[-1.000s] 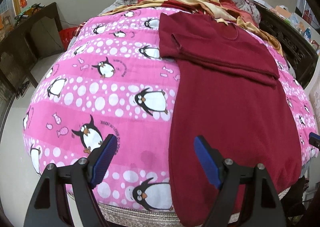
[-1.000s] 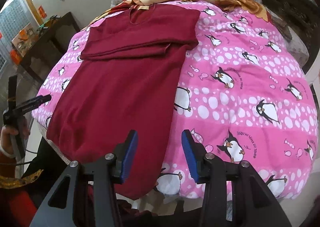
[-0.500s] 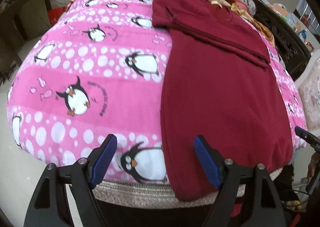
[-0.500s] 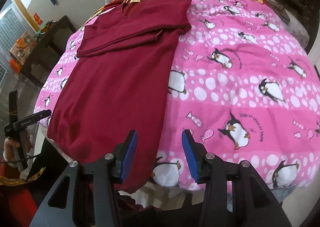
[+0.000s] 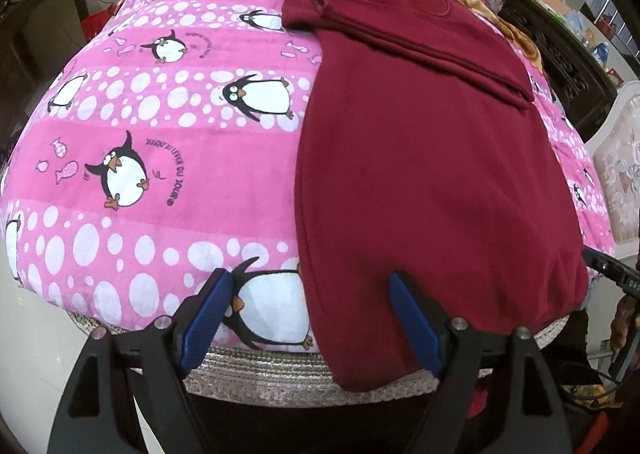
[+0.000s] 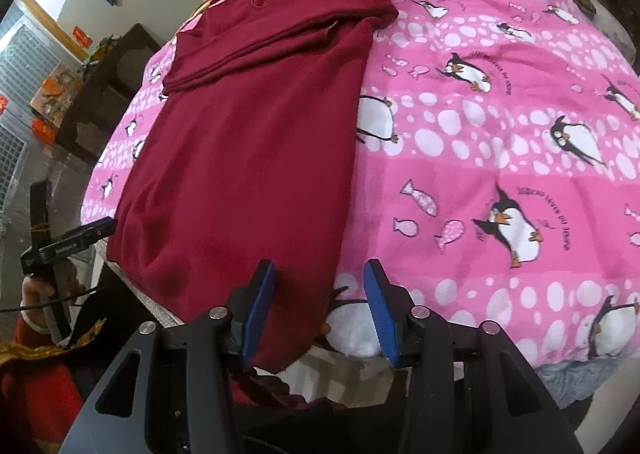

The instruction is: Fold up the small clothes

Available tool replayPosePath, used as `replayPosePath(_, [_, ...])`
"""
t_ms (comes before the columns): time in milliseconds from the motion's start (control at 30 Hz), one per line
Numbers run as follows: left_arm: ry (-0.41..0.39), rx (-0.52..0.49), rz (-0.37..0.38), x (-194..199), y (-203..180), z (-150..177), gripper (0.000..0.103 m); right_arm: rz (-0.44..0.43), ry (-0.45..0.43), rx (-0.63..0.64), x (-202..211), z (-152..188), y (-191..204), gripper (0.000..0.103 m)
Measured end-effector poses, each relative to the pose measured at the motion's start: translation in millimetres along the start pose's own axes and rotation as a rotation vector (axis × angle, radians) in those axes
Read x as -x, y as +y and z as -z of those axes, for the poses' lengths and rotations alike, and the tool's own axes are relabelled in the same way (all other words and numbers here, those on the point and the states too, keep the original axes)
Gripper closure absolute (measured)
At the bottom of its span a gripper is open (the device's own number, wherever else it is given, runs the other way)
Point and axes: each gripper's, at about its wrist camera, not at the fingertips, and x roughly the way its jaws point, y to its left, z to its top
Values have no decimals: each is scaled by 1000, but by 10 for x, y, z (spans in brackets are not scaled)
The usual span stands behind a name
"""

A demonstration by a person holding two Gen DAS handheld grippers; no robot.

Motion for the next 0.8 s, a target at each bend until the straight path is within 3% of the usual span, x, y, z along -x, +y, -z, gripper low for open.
replayPosePath(100, [2,1,-3,-13,-2,-10,18,-25,-18,18,-34,-9,56,60])
replayPosePath(233, [6,-3,-13,-7,-17,-11,18,50,-51,130,11,-2,234,81])
replayPosePath(333, [16,1,5,23,-11,-7,18,99,-90,185,174,-6,269,82])
replayPosePath(433, [23,22,29,34,1,1,18,150,-72,169,163,-34,138,82])
replayPosePath(633, [41,14,37,33,-41,7,18,72,-52,103,38,-6,36,79])
replayPosePath(733, [47,8,35,5,-72,-3,18,-35,-36,-16,54,-14,-158,65])
replayPosePath(800, [47,-5,22,-10,-113,-13,19,-67,-25,-67,29,12,-242,62])
